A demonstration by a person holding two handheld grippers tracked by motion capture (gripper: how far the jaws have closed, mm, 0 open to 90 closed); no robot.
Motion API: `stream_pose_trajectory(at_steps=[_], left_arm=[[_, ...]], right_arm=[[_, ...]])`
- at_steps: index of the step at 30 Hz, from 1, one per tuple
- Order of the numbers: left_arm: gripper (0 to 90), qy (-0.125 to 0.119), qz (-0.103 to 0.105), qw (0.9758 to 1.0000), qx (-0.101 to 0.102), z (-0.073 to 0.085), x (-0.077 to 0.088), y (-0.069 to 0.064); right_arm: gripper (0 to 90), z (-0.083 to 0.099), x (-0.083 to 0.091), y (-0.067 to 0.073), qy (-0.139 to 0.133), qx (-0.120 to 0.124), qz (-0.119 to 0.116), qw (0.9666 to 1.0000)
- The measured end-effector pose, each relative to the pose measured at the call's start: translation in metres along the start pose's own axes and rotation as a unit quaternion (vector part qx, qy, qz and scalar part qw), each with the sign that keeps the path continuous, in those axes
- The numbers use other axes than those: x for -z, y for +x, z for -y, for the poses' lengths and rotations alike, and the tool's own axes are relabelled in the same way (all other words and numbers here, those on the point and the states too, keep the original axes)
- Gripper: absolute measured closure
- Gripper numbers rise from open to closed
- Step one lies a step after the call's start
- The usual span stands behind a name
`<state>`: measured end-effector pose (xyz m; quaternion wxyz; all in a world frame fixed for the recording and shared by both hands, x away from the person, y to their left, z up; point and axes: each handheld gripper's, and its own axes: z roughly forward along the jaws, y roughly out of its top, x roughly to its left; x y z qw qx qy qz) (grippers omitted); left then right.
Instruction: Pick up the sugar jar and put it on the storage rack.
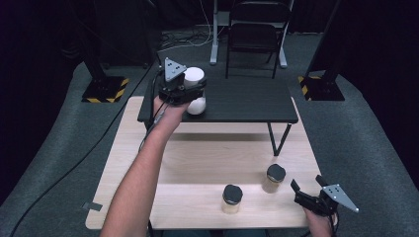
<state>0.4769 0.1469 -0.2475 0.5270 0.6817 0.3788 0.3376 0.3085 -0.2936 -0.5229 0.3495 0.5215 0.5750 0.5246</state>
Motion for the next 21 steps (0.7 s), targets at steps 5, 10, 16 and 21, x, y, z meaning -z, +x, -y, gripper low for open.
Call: stream_pose_trajectory(at_steps=[5,10,16,21], left_arm=[[33.2,0.005,-0.006,0.9999,0.009,0.0014,-0.0023,0.0030],[33.2,0.012,-0.006,0.9998,0.016,0.0034,-0.0052,0.0024],[33.2,0.018,-0.010,0.9997,0.016,0.0034,-0.0083,0.0015],[33.2,0.009,-0.016,0.9994,0.029,0.0062,-0.0084,0.0021]], right_arm=[[0.0,0.0002,0.0008,-0.0009,-0.003,-0.006,-0.002,1.0000],[0.0,0.0002,0.0010,-0.0012,-0.006,-0.006,-0.003,1.0000],[0.0,0.0000,0.0008,-0.0018,-0.005,-0.007,-0.005,0.9999],[0.0,-0.0002,0.0004,-0.0018,-0.005,-0.006,-0.007,0.9999]])
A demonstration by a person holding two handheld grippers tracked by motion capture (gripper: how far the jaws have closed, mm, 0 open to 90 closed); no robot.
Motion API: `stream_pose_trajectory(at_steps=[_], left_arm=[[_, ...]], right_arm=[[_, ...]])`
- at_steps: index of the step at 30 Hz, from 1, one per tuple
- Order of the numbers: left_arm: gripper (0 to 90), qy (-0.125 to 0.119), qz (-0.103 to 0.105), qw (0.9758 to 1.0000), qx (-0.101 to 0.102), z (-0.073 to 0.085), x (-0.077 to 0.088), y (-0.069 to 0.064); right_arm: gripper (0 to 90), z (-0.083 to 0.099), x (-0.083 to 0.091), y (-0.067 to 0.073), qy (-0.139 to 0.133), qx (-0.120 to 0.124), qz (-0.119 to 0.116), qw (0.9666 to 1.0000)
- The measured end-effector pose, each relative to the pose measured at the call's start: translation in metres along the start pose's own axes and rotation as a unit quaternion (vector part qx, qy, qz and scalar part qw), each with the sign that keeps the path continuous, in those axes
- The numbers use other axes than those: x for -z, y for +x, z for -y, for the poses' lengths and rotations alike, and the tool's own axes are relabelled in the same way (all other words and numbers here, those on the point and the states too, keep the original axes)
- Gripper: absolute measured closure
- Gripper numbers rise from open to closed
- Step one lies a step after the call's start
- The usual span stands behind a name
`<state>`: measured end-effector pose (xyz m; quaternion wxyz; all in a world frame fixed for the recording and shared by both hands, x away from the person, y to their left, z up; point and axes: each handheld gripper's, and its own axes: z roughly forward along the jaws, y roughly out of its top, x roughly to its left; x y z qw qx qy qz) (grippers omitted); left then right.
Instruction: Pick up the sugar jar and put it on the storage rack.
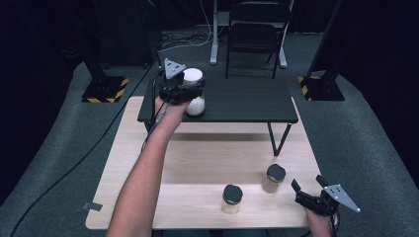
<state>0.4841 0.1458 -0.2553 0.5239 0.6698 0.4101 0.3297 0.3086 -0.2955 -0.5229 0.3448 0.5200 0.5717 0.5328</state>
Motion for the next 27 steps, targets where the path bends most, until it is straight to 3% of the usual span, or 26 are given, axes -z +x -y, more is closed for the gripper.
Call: stream_pose_trajectory(at_steps=[15,27], left_arm=[[33.1,-0.019,-0.004,0.9998,-0.001,0.0052,0.0009,-0.0020],[29.3,-0.016,0.005,0.9998,0.007,0.0041,0.0012,-0.0008]], right_arm=[[0.0,-0.0001,0.0005,-0.0005,0.000,-0.005,-0.001,1.0000],[0.0,0.0002,0.0008,-0.0004,0.000,-0.003,-0.002,1.0000]])
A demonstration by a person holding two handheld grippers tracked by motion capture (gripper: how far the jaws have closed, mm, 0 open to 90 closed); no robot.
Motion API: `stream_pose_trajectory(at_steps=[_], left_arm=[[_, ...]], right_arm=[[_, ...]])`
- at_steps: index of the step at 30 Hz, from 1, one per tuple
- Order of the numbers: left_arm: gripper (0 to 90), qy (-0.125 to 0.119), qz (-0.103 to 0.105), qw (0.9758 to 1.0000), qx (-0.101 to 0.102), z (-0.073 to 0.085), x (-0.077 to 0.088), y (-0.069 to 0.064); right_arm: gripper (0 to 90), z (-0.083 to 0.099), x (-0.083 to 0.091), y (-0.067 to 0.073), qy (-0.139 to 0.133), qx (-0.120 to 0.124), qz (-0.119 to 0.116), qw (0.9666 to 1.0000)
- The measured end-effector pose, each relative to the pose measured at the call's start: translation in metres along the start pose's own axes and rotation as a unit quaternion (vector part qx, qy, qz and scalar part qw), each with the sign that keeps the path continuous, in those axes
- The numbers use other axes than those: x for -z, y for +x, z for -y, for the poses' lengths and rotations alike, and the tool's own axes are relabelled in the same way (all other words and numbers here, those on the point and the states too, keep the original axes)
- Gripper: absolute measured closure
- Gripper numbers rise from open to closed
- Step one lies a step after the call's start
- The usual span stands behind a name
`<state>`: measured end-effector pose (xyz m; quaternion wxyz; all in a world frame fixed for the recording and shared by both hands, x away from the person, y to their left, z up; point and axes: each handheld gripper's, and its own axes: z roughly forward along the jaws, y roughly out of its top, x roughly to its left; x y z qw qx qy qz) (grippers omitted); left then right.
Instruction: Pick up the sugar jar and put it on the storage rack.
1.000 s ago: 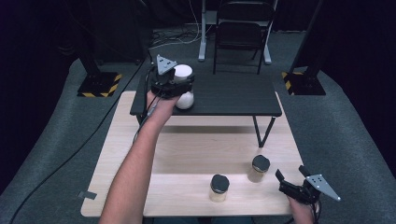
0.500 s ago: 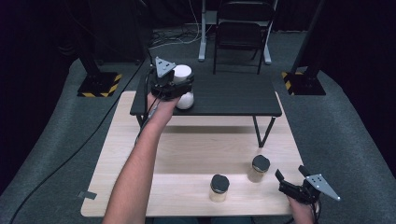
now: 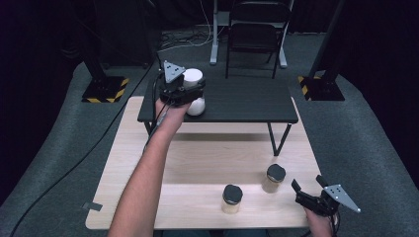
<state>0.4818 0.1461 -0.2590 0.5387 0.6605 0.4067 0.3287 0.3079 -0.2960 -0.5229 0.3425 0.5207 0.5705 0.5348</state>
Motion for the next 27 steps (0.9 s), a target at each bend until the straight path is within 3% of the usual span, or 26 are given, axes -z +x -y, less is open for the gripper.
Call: stream_pose_trajectory(at_steps=[3,7,19,27], left_arm=[[17.0,-0.003,0.010,0.9995,0.029,-0.001,0.002,0.001],[1.0,-0.004,0.022,0.9994,0.025,-0.002,0.004,-0.002],[0.0,0.006,0.026,0.9995,0.020,-0.003,0.013,-0.003],[0.0,0.010,0.021,0.9997,0.004,-0.002,0.027,-0.007]], right_arm=[[0.2,0.000,0.001,0.000,-0.002,-0.003,-0.001,1.0000],[0.2,0.000,0.001,-0.001,-0.003,-0.007,0.000,1.0000],[0.2,0.000,-0.001,0.000,0.001,-0.001,0.003,1.0000],[0.0,0.000,-0.001,0.000,0.003,0.001,0.003,1.0000]])
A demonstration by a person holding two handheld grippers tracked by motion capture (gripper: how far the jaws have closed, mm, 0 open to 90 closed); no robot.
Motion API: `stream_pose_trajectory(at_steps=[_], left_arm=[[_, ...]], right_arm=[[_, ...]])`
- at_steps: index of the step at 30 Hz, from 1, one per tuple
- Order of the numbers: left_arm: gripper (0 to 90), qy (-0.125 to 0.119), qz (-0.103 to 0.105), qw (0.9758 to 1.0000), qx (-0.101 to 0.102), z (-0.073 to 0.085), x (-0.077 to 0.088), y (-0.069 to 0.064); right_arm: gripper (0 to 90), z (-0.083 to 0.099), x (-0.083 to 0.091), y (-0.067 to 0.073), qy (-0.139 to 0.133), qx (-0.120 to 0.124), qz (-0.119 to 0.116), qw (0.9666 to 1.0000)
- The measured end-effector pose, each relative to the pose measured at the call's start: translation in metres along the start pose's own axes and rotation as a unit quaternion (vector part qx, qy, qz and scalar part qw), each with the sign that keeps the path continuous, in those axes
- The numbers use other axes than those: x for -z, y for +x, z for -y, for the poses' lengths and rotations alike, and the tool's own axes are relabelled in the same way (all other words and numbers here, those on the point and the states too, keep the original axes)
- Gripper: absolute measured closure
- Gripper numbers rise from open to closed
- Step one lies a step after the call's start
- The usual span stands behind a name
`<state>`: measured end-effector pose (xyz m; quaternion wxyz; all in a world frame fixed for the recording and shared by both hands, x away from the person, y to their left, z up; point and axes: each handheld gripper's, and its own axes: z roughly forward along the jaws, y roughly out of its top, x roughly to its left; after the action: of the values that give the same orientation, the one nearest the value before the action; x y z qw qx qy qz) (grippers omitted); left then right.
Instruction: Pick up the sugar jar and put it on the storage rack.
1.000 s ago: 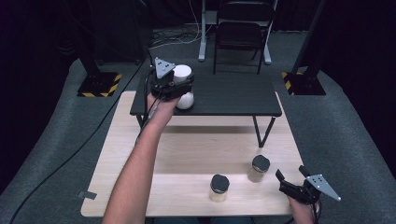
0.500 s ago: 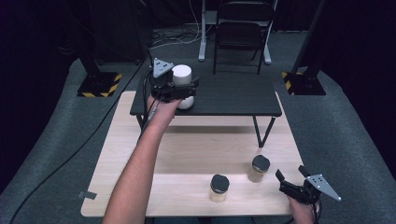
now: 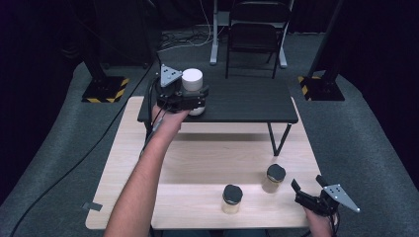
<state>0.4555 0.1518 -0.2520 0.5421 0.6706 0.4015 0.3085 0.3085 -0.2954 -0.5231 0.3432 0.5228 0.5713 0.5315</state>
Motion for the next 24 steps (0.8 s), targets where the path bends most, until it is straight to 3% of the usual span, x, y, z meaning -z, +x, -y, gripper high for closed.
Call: stream_pose_trajectory(at_steps=[6,9,24], left_arm=[[0.0,-0.006,0.004,1.0000,-0.005,0.000,0.012,-0.002],[0.0,-0.008,0.007,0.9998,-0.019,0.001,0.016,-0.006],[0.0,-0.022,0.032,0.9991,-0.017,0.021,0.040,-0.015]], right_arm=[[0.0,0.000,0.000,0.000,0.002,-0.002,0.000,1.0000],[0.0,0.000,0.000,0.000,0.001,-0.002,-0.001,1.0000],[0.1,0.000,0.000,0.000,0.001,-0.004,0.001,1.0000]])
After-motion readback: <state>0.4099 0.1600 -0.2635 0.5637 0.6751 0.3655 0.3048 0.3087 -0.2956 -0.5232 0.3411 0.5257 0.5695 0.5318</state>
